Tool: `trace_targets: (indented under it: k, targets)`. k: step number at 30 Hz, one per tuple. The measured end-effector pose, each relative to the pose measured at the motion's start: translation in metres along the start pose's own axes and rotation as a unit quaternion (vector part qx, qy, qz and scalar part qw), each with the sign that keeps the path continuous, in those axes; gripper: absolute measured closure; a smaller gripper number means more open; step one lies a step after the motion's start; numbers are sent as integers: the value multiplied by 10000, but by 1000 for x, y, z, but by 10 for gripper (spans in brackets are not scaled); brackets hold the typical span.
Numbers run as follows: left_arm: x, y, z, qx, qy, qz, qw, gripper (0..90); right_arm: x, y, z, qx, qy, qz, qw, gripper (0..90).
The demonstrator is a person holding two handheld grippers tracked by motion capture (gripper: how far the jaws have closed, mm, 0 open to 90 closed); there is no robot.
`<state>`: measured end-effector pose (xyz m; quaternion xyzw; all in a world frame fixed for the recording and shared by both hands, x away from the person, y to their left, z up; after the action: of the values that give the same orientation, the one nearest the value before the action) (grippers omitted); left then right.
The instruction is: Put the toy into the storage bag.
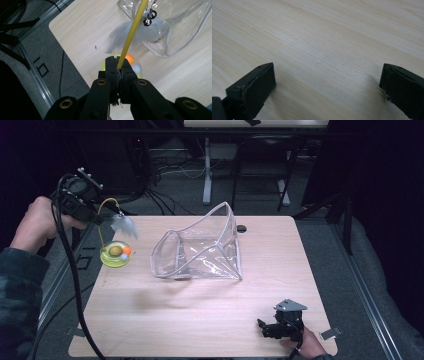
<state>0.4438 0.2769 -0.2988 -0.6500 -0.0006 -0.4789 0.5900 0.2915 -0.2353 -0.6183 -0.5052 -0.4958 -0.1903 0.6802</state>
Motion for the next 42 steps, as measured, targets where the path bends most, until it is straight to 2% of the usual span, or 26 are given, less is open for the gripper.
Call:
trace_targets:
  k: [9,13,18,27,42]
  targets:
    - [15,0,0,13,20,-45,10000,880,0,0,0,-1,-1,-2,10000,0]
    - [19,-1,2,-24,-45,-75,10000,880,0,0,0,-1,-1,-2,10000,0]
    - [27,-3,-1,-34,27,-113,9999,880,0,0,0,0,0,-3,10000,0]
    - [37,-6,0,-23,4,-138,9999,880,0,0,0,-5,2,-7,10000,0]
    - [58,-13,-3,-25,129,-201,9997,880,0,0,0,-5,2,-6,10000,0]
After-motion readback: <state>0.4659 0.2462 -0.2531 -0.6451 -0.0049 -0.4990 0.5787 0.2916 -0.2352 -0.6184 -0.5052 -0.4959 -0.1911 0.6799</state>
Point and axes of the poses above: each handheld gripper's, and its own axes: y roughly forward along the jaws, x roughly out of its top, z roughly to its left, the point moved 4 cm from there along y, roughly forward along the jaws, and after that the axes turned 15 degrees about -z, right-handed, at the moved point
